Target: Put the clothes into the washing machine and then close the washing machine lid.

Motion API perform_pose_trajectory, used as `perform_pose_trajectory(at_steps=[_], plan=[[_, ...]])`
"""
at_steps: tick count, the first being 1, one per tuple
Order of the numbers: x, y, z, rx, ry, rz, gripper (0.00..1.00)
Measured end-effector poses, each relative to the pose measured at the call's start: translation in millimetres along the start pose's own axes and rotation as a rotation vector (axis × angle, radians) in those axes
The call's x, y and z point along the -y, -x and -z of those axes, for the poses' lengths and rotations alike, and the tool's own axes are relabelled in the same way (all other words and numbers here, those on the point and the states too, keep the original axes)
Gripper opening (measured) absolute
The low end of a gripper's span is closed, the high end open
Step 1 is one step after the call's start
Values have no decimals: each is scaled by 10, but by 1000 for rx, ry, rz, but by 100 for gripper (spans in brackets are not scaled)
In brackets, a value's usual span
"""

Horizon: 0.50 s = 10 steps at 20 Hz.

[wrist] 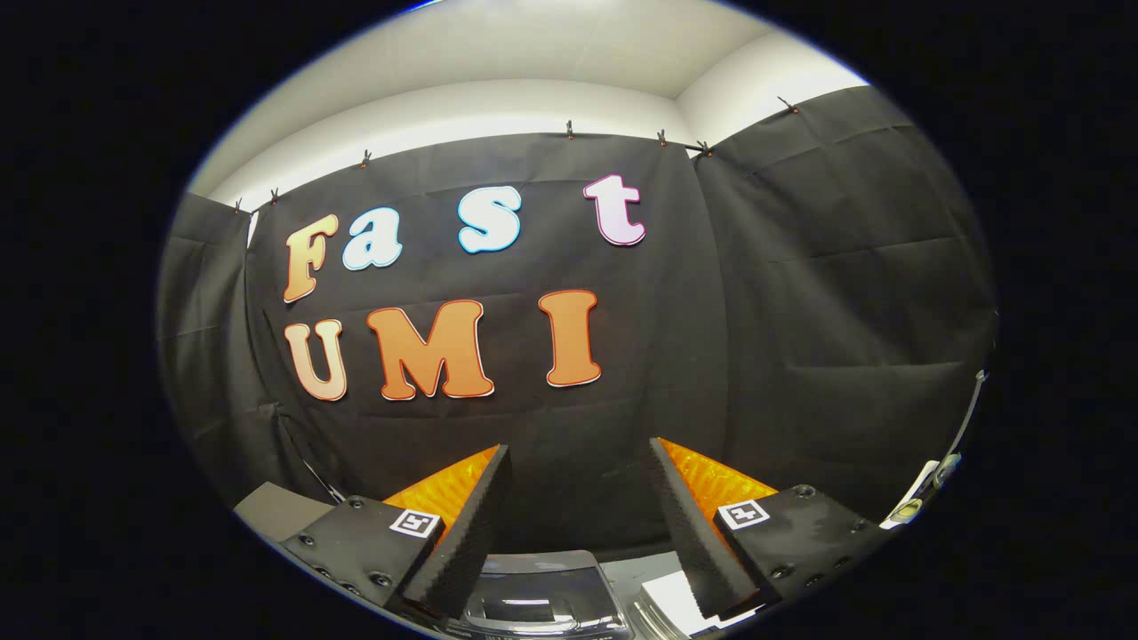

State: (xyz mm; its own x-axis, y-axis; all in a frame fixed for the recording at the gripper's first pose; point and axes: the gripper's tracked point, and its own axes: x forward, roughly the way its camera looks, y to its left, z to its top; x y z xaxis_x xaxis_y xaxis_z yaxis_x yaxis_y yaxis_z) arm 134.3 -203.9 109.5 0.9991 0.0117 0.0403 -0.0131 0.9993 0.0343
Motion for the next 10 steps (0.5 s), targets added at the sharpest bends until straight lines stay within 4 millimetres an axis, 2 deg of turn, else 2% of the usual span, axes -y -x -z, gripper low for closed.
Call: perform_pose_trajectory(at_steps=[5,10], plan=[[130,115,44,-1,-11,34,98],[144,147,49,-3,-6,44,98]])
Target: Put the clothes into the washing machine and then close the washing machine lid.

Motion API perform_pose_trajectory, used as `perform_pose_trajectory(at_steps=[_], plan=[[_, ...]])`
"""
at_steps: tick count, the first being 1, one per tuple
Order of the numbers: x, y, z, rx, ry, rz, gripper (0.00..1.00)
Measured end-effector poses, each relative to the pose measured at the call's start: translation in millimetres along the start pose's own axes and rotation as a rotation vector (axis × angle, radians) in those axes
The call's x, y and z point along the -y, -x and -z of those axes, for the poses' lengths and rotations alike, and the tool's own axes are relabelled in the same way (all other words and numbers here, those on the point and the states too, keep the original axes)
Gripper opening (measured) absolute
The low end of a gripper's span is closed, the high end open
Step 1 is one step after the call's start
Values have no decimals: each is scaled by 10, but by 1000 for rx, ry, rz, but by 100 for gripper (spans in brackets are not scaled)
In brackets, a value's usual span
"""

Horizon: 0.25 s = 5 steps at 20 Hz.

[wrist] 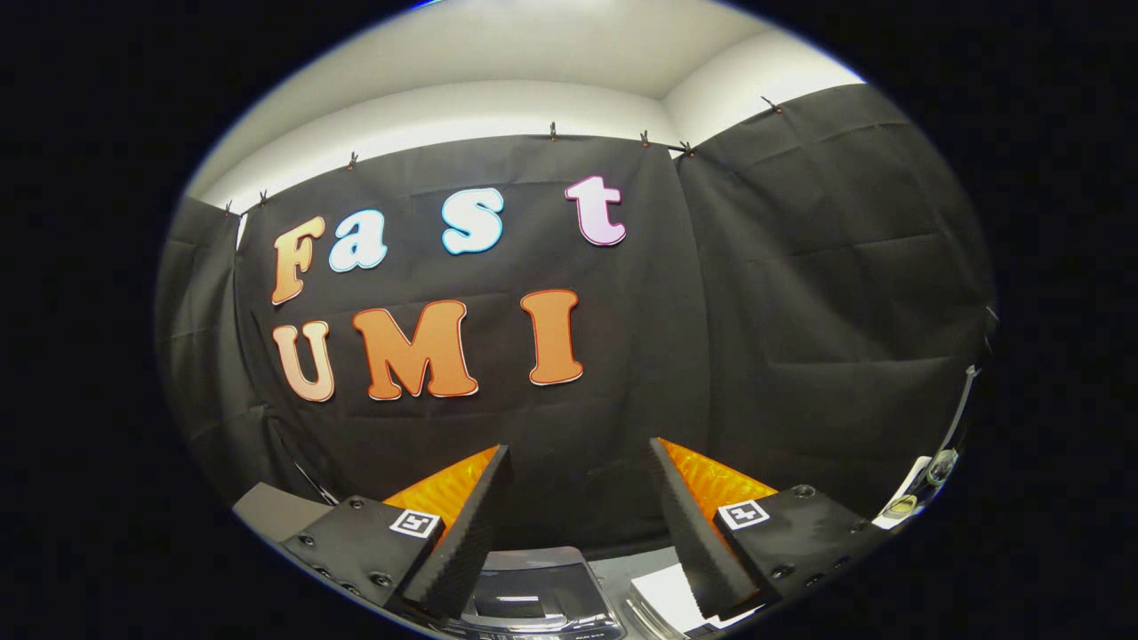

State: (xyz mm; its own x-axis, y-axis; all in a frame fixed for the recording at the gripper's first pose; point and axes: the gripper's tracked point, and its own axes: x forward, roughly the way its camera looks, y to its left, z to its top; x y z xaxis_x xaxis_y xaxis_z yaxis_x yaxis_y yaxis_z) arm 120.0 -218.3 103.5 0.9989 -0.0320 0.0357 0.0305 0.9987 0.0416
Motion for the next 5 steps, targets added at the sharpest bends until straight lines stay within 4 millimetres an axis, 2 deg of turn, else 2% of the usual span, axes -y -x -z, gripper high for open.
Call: perform_pose_trajectory(at_steps=[5], plan=[[-130,-76,-11,0,17,14,98]])
